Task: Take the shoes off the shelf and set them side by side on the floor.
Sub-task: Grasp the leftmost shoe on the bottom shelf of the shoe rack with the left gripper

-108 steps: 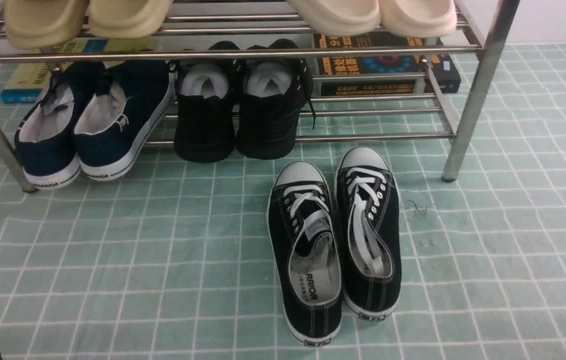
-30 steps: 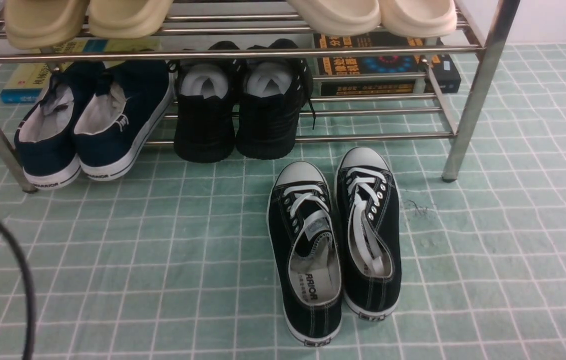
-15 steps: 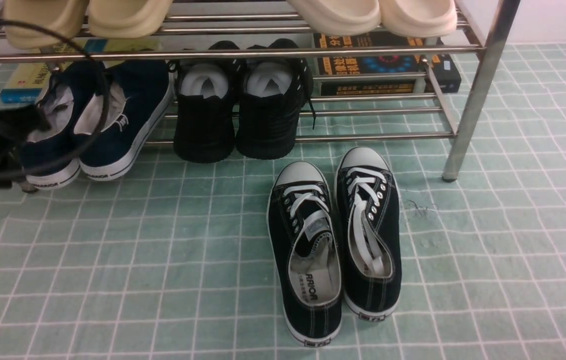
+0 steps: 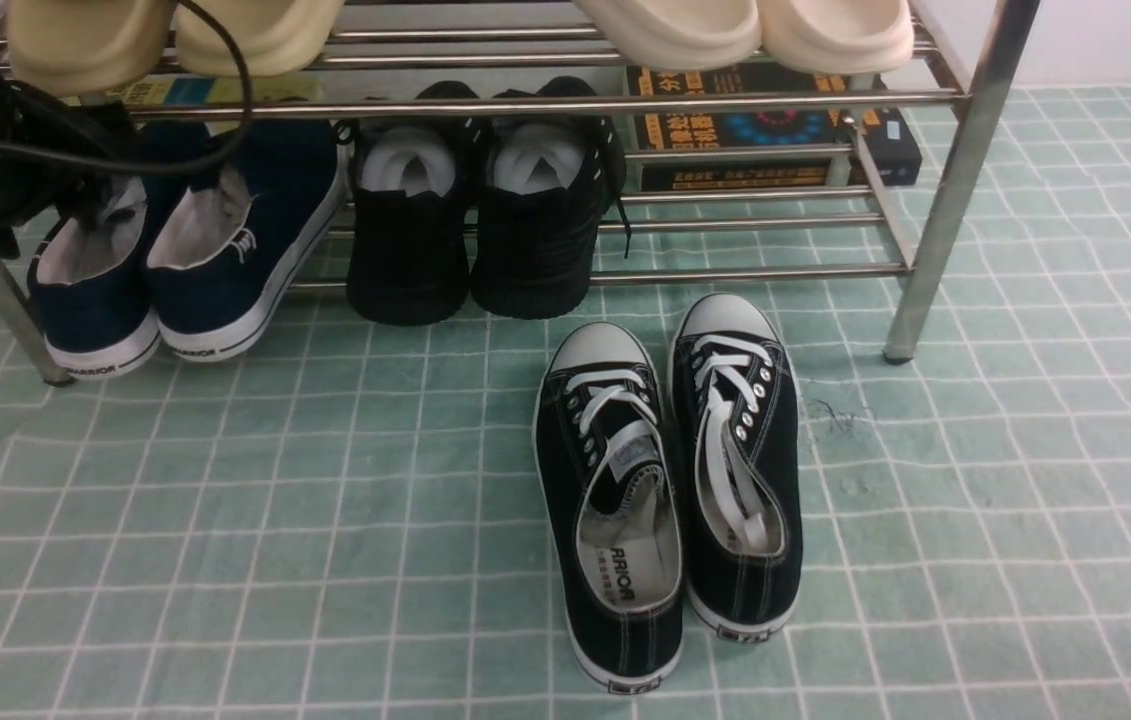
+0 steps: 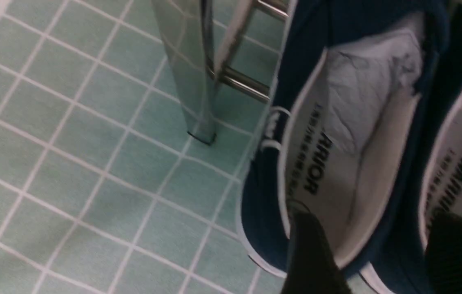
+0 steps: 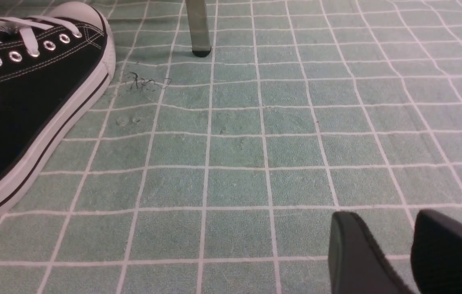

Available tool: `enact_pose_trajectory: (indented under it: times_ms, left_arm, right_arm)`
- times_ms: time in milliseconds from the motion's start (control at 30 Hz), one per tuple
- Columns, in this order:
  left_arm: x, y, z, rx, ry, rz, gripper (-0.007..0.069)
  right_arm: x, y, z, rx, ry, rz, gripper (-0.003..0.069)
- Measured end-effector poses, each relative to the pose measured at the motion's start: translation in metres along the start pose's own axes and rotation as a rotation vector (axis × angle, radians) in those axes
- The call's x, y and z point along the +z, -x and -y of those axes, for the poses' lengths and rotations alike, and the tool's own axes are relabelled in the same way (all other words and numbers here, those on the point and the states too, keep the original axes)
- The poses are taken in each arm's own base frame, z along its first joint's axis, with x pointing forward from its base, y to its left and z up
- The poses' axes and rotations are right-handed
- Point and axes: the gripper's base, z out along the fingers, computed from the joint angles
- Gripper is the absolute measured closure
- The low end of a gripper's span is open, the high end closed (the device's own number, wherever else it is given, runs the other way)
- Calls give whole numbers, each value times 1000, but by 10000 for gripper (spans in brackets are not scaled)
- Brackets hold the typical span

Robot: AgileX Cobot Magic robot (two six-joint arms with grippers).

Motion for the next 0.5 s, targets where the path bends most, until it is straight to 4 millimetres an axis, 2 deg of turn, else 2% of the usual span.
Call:
enact_pose_trajectory:
  times_ms: [233,500]
  left_arm:
    - [33,0,-6,-26,121,43,218]
    - [58,-6,-8,-31,188,38,218]
  right_arm:
    - [0,0,0,0,0,0,421]
    - [0,0,0,0,0,0,421]
